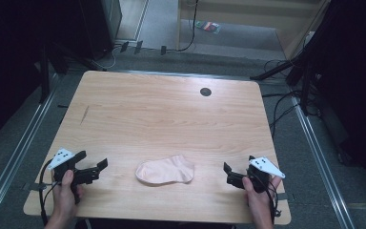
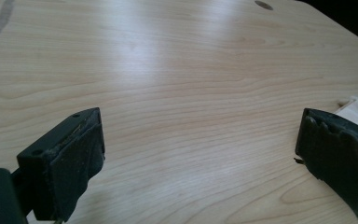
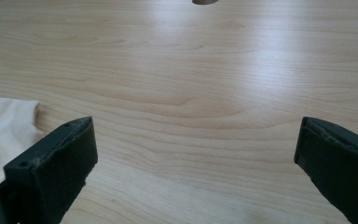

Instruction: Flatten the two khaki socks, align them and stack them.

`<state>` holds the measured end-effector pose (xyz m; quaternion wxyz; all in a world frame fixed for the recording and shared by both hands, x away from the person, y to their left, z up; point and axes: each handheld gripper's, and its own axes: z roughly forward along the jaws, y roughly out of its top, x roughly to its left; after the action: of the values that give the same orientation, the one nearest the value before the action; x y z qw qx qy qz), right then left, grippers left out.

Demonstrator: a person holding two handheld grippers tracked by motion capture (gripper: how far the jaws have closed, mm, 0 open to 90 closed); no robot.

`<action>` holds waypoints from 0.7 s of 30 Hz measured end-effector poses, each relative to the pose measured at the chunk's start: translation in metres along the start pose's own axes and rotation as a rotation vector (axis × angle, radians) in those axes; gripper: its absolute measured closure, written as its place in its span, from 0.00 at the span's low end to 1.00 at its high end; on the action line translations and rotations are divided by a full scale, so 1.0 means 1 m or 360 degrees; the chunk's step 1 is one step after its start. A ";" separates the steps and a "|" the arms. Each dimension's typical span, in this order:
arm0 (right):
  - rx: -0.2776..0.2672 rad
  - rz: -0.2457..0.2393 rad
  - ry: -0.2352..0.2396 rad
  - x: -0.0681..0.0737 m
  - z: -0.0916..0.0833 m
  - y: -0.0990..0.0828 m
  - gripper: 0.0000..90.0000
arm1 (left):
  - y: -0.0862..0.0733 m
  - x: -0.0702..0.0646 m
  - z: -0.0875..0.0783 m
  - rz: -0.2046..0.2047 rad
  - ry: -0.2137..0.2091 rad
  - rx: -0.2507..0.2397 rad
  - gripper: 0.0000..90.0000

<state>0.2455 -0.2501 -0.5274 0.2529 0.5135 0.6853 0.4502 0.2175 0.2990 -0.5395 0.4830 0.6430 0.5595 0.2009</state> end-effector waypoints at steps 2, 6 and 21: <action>-0.0003 -0.0005 -0.0015 -0.006 -0.003 -0.003 0.00 | 0.000 0.006 -0.004 -0.0009 0.0026 -0.0007 0.02; -0.0005 0.0011 -0.0037 -0.020 -0.010 -0.008 0.00 | -0.001 0.021 -0.014 -0.0016 0.0075 -0.0016 0.02; -0.0017 0.0092 -0.0187 -0.075 -0.046 -0.030 0.00 | -0.007 0.075 -0.053 0.0000 0.0212 -0.0061 0.02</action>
<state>0.2193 -0.3383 -0.5411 0.2824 0.5573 0.6518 0.4299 0.1933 0.3877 -0.5420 0.4569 0.6188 0.5864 0.2538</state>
